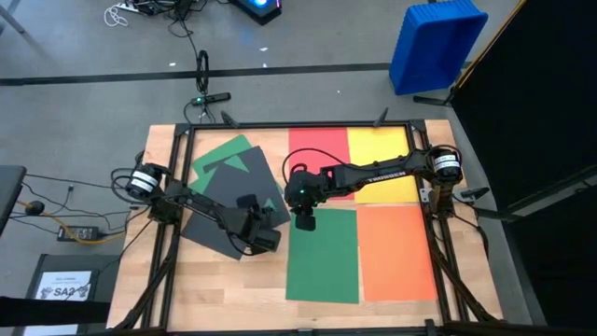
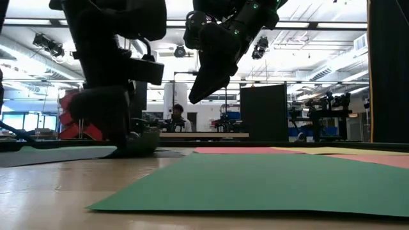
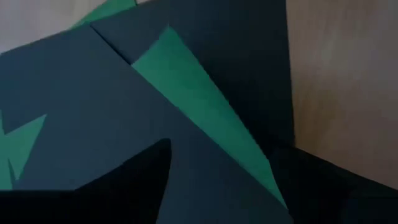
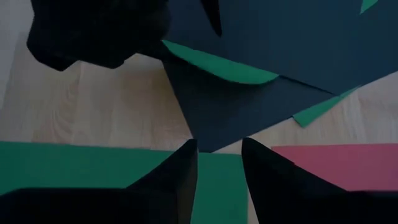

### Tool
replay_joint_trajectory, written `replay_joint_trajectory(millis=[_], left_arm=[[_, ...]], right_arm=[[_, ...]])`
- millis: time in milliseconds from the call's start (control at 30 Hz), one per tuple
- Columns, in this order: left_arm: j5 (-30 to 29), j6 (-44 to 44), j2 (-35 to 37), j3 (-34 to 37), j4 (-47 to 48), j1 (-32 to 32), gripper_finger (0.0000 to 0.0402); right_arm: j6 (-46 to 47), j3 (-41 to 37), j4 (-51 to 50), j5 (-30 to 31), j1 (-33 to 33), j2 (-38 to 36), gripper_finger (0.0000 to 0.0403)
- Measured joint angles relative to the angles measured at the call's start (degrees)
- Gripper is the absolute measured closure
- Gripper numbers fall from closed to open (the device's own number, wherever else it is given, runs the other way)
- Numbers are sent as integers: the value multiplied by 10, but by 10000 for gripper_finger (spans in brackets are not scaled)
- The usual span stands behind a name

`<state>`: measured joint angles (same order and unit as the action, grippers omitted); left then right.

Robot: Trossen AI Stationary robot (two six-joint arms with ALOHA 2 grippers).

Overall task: Organize paper
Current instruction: Stack the green colored paper on top of the green colored paper

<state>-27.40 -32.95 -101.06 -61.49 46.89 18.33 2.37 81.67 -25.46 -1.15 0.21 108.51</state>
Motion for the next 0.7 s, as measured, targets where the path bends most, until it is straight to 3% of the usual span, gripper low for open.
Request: replay_joint_trajectory(millis=[333, 700], left_arm=[[-34, -21, 0, -1, -2, 0, 154], [-62, -20, -2, -1, -74, -3, 206]], right_arm=[[0, 0, 1, 0, 0, 0, 300], [0, 0, 1, 0, 0, 0, 300]])
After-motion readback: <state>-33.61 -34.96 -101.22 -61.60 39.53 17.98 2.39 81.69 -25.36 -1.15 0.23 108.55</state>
